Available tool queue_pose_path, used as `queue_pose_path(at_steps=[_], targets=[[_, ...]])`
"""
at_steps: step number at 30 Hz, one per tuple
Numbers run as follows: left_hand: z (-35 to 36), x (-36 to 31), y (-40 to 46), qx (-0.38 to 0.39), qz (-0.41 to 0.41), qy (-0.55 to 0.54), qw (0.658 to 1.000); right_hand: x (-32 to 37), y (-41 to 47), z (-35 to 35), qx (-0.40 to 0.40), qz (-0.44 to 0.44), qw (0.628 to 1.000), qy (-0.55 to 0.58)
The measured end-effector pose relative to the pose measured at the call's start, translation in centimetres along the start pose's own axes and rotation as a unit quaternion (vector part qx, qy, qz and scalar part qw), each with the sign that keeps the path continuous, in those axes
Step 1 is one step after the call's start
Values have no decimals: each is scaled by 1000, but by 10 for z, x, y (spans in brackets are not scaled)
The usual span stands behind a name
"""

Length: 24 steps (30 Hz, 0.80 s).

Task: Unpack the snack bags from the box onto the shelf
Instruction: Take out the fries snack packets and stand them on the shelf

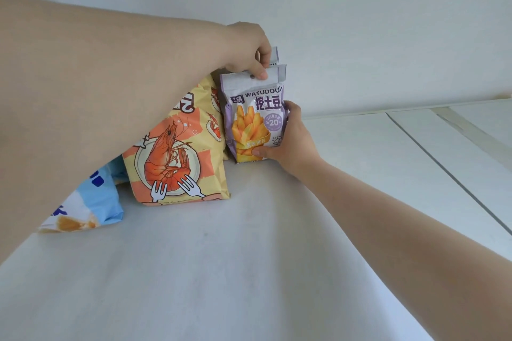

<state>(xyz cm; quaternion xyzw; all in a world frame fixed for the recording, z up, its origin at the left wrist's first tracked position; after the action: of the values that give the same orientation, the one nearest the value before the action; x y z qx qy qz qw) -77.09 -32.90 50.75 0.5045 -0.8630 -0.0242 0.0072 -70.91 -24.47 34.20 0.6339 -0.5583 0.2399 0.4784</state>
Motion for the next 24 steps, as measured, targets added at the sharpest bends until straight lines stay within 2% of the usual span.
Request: queue_pose_path(at_steps=[6,24], targets=[[6,-5,-1,-6,27,-12,1000,4,0,0,35,-11,999,-38],[0,-10,-20,-24,-8,-25,999,26,-17,-20,43,39,995,-79]])
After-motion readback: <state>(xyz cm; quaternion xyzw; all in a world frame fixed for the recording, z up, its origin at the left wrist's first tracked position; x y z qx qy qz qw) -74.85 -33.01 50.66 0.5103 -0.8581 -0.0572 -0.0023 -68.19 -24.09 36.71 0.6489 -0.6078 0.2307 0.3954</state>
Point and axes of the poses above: each hand's wrist, its own y-axis towards the middle knuckle, its own z-axis out of the palm, x = y × z, the point moved 6 cm from there along y, towards the middle knuckle, and after that the axes turned 6 degrees about -z, right-handed, at the moved point
